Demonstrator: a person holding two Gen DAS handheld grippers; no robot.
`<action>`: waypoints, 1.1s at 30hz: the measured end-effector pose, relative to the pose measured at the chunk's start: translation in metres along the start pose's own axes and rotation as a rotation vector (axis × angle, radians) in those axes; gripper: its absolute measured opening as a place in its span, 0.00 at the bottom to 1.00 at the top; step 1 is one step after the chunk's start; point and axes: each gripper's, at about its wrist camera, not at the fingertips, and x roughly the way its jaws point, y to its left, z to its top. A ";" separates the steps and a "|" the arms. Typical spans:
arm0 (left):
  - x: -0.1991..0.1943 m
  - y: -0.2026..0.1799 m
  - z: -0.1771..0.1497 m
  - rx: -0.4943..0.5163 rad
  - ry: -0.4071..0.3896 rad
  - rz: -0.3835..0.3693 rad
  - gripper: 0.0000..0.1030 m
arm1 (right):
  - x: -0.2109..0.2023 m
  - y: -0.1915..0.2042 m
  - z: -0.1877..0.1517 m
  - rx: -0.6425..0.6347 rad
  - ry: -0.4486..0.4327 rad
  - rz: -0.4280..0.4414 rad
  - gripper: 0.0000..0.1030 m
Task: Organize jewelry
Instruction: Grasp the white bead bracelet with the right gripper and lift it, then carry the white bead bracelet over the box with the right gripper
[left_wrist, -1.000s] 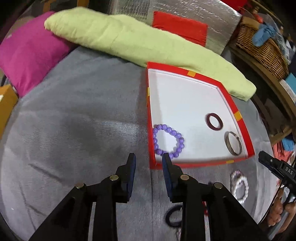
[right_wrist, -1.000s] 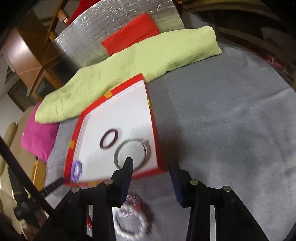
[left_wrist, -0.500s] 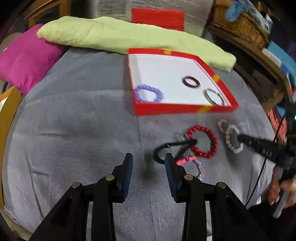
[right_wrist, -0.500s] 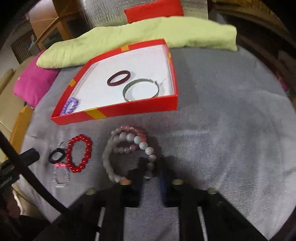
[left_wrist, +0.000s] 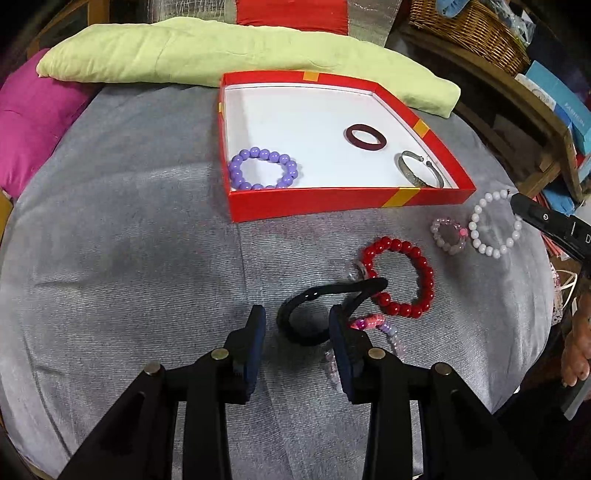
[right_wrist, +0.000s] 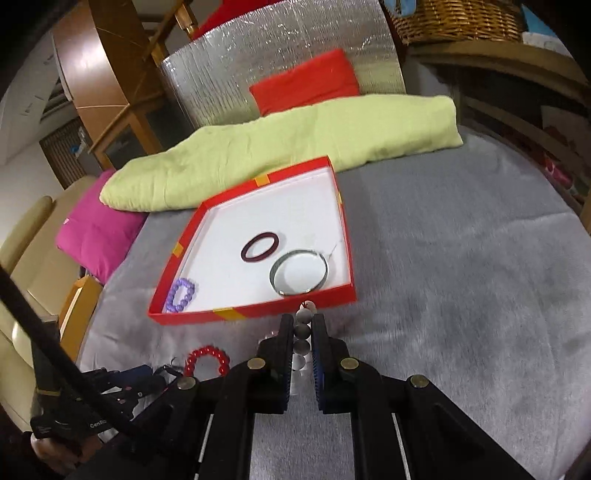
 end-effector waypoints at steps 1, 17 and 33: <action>0.001 -0.001 0.000 0.007 0.001 0.005 0.32 | 0.002 0.000 -0.001 0.005 0.003 0.004 0.10; -0.033 -0.014 0.004 0.096 -0.160 0.167 0.05 | 0.007 0.016 -0.008 -0.028 0.024 0.078 0.10; -0.058 -0.004 0.013 0.082 -0.247 0.281 0.04 | 0.013 0.045 -0.013 -0.092 0.045 0.145 0.10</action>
